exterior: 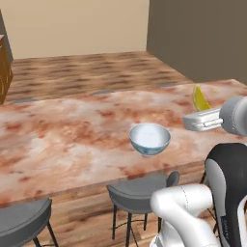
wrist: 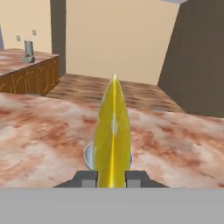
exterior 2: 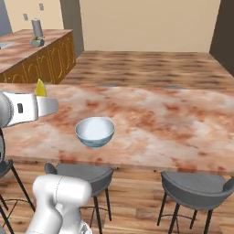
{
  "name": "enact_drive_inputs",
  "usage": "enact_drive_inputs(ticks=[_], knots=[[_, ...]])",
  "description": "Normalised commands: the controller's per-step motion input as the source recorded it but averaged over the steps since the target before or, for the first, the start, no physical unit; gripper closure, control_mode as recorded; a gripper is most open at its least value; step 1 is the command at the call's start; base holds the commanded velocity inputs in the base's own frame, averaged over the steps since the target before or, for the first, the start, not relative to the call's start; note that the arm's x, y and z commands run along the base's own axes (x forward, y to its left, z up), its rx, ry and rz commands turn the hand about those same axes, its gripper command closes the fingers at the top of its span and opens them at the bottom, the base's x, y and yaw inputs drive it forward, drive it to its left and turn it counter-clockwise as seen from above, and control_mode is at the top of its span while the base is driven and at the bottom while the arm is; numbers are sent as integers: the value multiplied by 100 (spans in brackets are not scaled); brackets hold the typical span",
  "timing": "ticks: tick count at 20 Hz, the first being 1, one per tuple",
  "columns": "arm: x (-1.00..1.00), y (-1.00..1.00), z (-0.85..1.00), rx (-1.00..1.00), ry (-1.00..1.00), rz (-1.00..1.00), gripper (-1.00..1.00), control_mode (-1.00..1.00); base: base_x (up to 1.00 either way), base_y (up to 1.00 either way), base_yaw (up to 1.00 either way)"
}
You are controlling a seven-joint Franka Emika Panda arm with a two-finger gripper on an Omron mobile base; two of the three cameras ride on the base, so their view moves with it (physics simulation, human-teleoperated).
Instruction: There is a bowl on the dining counter. Grab a lemon wedge from the fridge and place it in the bowl. Then get the liquor bottle and glass cup from the cabinet and place them next to the bowl.
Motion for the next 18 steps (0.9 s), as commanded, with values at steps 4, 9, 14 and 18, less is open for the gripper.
enact_drive_inputs(ticks=[4, 9, 14, 18], knots=[[0, 0, 0, 0, 0, 0, 100, 100, 75, -21, 39], [0, 0, 0, 0, 0, 0, 100, 100, 59, -30, 24], [50, -10, 0, 5, 5, 6, 100, -100, 23, -10, 6], [100, -28, -2, 1, 24, 2, 100, -100, 0, 0, 0]])
